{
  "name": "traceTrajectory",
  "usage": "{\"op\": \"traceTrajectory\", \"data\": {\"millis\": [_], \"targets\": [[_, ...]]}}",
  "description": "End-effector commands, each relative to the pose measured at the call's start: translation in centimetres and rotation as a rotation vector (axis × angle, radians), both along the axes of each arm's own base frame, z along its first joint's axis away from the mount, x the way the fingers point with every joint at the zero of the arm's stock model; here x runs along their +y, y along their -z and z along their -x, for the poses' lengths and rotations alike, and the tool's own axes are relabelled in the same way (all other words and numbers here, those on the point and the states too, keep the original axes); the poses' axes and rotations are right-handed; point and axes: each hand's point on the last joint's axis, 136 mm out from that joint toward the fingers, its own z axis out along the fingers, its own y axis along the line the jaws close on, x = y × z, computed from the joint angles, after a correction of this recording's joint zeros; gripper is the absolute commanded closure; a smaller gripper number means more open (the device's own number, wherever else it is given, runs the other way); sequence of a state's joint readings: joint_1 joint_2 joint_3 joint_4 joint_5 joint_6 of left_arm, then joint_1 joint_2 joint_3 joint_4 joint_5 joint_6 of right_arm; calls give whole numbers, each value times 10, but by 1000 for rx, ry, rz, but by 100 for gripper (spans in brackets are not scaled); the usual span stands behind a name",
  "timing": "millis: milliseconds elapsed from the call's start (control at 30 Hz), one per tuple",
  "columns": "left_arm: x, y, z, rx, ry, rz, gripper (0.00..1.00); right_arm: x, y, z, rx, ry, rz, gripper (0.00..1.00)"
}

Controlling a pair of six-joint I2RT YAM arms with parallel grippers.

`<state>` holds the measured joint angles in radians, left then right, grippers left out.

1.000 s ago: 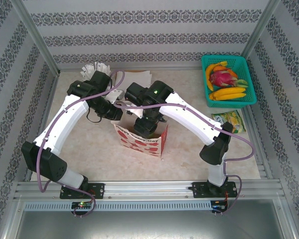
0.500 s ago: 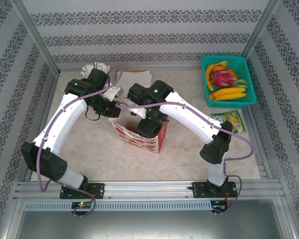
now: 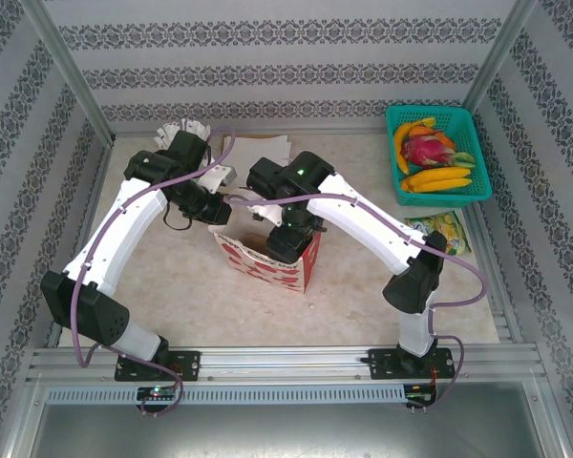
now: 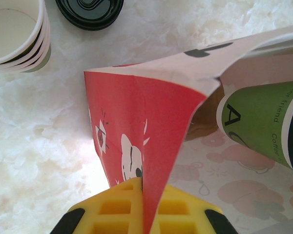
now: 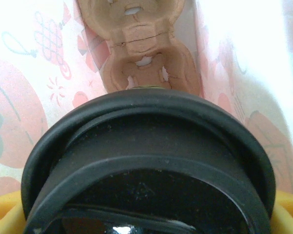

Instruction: Pack the takeout coffee

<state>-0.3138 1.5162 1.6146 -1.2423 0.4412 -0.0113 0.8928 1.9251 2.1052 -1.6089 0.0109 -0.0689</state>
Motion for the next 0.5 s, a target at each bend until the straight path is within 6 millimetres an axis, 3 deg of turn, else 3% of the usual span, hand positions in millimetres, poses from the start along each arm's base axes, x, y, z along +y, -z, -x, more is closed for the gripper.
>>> {"op": "traceTrajectory", "data": {"millis": [0, 200, 467], "targets": [[2, -9, -2, -20, -16, 11, 100, -10, 11, 6, 39, -43, 89, 29], [0, -5, -4, -1, -21, 14, 100, -1, 21, 2, 61, -69, 83, 29], [0, -5, -7, 2, -32, 9, 100, -2, 27, 3, 79, -74, 106, 29]]}}
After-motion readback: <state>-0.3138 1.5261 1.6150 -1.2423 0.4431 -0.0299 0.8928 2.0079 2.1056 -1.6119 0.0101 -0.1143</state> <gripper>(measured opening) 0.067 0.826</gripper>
